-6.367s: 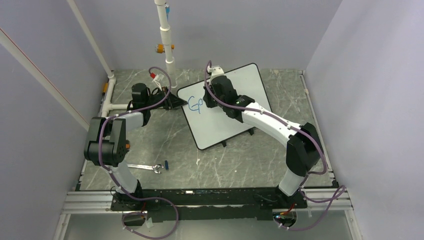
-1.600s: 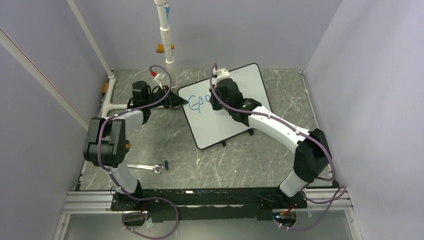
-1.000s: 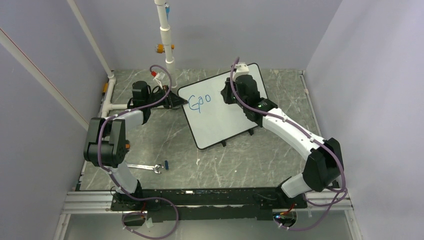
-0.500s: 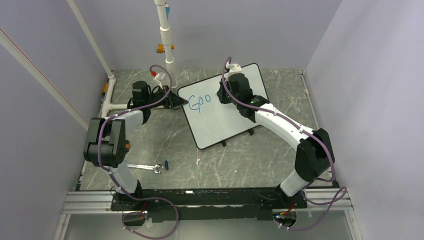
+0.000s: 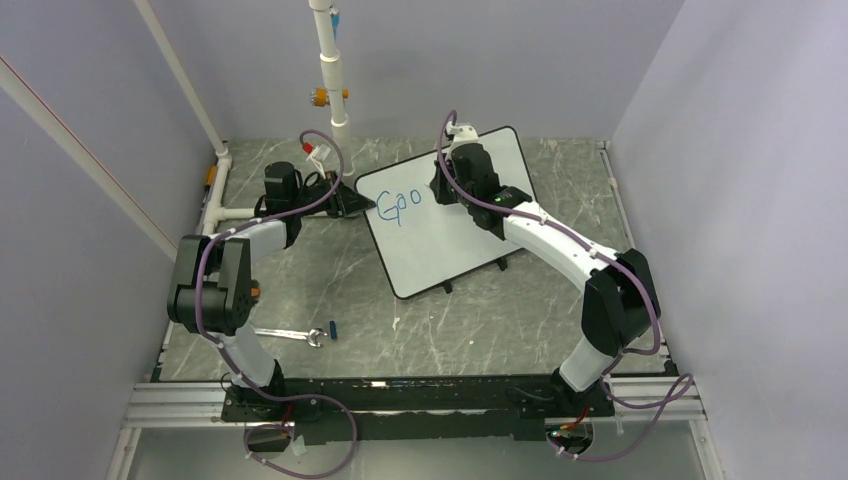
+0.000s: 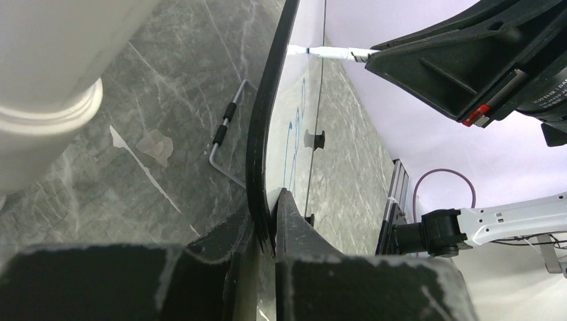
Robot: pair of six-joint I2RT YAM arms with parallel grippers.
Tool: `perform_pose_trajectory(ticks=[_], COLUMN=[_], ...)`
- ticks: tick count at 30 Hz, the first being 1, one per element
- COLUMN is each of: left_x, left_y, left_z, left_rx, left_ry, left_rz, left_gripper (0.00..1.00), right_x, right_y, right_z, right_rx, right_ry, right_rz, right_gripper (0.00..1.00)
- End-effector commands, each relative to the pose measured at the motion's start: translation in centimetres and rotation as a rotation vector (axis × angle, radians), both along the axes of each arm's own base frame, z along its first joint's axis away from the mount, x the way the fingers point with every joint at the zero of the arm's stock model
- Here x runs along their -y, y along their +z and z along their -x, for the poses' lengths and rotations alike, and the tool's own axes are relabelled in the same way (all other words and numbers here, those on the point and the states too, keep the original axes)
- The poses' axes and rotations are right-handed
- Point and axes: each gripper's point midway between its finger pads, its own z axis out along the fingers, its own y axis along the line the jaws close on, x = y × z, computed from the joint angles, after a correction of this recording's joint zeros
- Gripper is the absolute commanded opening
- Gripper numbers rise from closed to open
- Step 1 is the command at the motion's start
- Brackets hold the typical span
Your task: Write a sentence on the whiteboard
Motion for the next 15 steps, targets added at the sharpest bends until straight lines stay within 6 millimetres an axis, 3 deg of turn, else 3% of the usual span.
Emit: perform_pose_trajectory(ticks=[1,11,15], left_x=[0.0,0.0,0.0], left_y=[2.6,2.7,2.8], left_z=[-1.1,-1.1,-1.0], left_rx=[0.189,0.193,0.194], left_ry=[0.002,0.000,0.002], left_rz=[-0.048,-0.046,-0.047], left_gripper=[0.00,0.00,0.00], right_x=[-1.0,-1.5,-1.2], right_y=[2.3,0.6,-0.9], right_z=[-0.6,0.9,2.0], right_rx=[0.054,0.016,-0.006], right_ry=[0.030,0.070,0.070], right_rz=[-0.035,-0.029,-0.011], right_gripper=[0.00,0.00,0.00])
